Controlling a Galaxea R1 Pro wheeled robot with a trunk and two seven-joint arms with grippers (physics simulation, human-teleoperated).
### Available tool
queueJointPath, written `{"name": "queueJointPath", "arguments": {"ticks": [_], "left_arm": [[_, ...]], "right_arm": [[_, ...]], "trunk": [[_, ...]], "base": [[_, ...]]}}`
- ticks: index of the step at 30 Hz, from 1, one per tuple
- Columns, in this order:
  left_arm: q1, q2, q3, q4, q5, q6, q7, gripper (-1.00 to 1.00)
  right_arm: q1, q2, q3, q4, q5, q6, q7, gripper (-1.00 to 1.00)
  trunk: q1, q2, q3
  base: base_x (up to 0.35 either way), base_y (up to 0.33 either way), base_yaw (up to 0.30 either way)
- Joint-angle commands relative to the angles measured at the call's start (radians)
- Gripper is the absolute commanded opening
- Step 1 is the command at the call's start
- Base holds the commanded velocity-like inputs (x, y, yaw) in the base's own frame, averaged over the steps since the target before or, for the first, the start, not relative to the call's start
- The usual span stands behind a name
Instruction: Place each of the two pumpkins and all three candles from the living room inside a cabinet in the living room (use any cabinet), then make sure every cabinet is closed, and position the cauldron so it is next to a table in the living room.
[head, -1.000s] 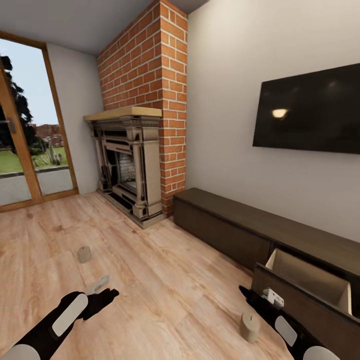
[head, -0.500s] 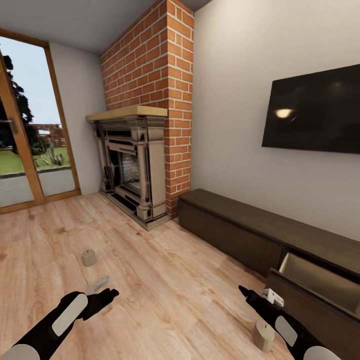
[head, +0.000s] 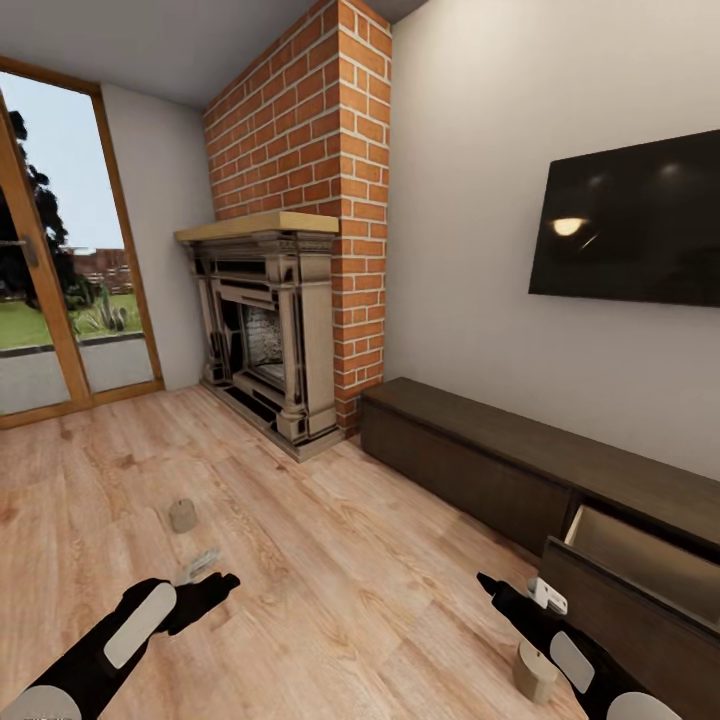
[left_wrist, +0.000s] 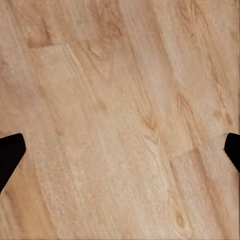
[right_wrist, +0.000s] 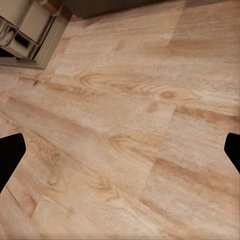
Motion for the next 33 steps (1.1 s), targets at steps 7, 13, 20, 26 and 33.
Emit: {"name": "queueJointPath", "arguments": {"ticks": [7, 13, 20, 26, 33], "left_arm": [[-0.004, 0.044, 0.009, -0.172, 0.018, 0.088, 0.017, 1.00], [-0.002, 0.056, 0.061, -0.311, 0.011, 0.137, 0.020, 1.00], [-0.001, 0.087, 0.069, -0.366, 0.015, 0.230, 0.020, 1.00], [-0.001, 0.090, 0.072, -0.366, 0.020, 0.255, 0.019, 1.00], [-0.001, 0.102, 0.109, -0.365, 0.024, 0.265, 0.013, 1.00]], "right_arm": [[0.000, 0.000, -0.007, -0.004, -0.009, 0.011, 0.004, 1.00], [0.000, 0.000, -0.007, -0.006, -0.012, 0.024, 0.002, 1.00], [0.000, 0.001, -0.007, -0.007, -0.012, 0.039, -0.003, 1.00], [0.000, 0.001, -0.005, -0.012, -0.006, 0.040, -0.179, 1.00], [0.000, 0.002, -0.005, -0.010, -0.006, 0.037, -0.331, 1.00]], "trunk": [[0.000, -0.001, -0.001], [0.000, -0.001, -0.001], [0.000, -0.001, -0.001], [0.000, -0.001, -0.001], [0.000, -0.001, -0.001]], "base": [[0.000, 0.000, 0.000], [0.000, 0.000, 0.000], [0.000, 0.064, 0.000], [0.000, 0.089, 0.000], [0.130, 0.054, 0.000]]}}
